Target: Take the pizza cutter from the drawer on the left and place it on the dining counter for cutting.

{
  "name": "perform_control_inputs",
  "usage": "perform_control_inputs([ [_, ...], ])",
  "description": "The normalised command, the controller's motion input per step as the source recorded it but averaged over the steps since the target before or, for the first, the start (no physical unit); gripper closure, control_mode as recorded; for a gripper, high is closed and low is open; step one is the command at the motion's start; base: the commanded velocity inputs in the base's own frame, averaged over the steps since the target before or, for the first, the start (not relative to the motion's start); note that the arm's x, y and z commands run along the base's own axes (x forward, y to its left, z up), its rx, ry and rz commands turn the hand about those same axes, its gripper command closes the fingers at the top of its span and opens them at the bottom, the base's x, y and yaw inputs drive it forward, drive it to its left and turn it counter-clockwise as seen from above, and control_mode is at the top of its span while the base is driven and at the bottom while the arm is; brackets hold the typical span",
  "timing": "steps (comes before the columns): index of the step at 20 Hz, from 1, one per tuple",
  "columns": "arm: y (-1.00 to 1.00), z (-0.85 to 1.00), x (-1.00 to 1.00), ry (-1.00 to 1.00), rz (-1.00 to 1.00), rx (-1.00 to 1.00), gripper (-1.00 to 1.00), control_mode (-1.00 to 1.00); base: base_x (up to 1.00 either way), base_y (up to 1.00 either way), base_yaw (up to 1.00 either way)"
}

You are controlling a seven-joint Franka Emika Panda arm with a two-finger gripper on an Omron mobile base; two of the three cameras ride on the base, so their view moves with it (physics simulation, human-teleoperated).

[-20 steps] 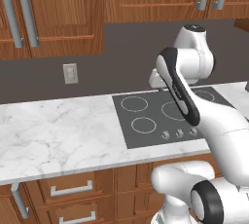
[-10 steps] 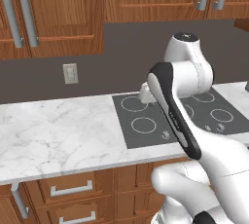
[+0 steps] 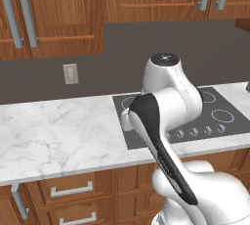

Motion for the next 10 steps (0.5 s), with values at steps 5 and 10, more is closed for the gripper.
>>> perform_control_inputs([
  [5,0.68,-0.27,-0.08,0.0,0.21,-0.13,-1.0,-1.0,0.0,0.0,0.0],
  [10,0.62,-0.3,-0.02,0.0,0.2,-0.15,-1.0,-1.0,0.0,0.0,0.0],
])
